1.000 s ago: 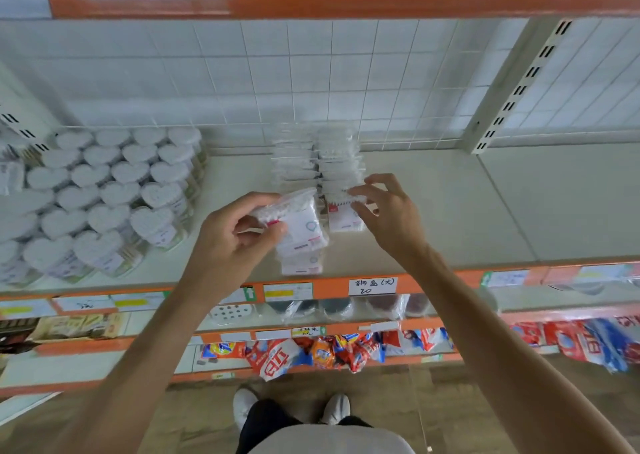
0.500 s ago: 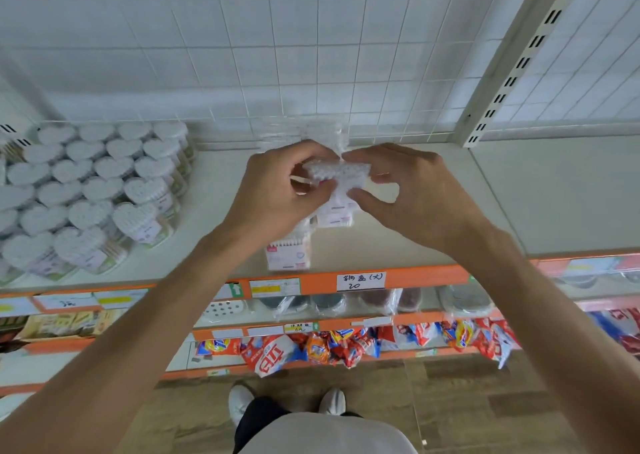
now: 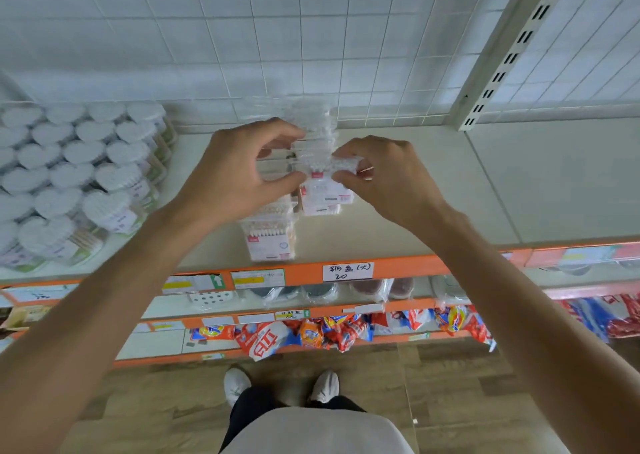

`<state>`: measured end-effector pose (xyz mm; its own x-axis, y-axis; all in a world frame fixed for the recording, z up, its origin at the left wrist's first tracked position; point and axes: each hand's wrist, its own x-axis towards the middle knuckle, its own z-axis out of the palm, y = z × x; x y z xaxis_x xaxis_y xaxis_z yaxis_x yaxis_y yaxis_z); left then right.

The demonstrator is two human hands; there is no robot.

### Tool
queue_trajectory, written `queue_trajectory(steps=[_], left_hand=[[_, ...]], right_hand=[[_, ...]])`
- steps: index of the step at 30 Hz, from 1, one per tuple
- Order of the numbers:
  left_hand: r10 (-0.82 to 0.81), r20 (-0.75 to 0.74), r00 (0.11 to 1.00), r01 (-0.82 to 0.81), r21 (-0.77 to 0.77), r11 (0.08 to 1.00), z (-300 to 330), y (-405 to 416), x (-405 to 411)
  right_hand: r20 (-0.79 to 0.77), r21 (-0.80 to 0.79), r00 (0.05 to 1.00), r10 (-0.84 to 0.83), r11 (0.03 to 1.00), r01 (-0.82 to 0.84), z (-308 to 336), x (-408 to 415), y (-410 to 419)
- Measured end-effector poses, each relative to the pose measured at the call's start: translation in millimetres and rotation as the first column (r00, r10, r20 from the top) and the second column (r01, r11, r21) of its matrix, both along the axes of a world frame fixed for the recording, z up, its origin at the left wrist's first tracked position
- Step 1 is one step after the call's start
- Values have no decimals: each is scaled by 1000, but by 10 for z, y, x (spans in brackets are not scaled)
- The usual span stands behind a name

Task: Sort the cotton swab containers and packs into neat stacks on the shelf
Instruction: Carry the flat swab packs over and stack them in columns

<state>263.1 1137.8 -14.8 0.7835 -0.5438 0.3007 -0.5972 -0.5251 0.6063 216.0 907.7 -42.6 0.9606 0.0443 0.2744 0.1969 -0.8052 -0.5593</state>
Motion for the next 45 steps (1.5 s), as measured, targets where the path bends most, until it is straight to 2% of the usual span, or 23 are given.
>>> queue_trajectory(steps=[6,11,17,22,24,27,29,31,37,45], left_hand=[[31,-7,999,-31,80,996,-229,140,-91],[51,-31,998,-48,87,995,-307,193,-223],[65,-60,996,-57,130,990,-348,222,-274],[9,-69,998,-1,117,993,-255,51,-306],[-28,-51,998,32,91,995,-180,-9,-351],[-43,-11,999,44,75,996,-67,125,-422],[-11,4,1000,11,70,997,-16,364,-459],[34,7,999,-35,58,998,5,646,-500],[117,-5,993,-114,168,979,-95,1670,-788],[383,-109,917,-361,181,915,-342,3852,-1698]], right_hand=[[-32,31,999,30,999,-29,-383,83,63],[-70,-60,996,57,996,-62,-544,35,41],[-43,-38,998,44,998,-46,-631,24,74],[-86,-166,996,5,986,-19,-539,-10,162],[-103,-269,994,-41,963,12,-450,-51,191],[28,-396,992,-125,909,126,-208,-223,217],[145,-368,978,-148,910,193,-5,-382,271],[191,-334,971,-142,921,201,150,-498,449],[135,-354,988,72,935,-20,125,-542,1683],[-63,-352,933,356,867,-354,22,-714,3806]])
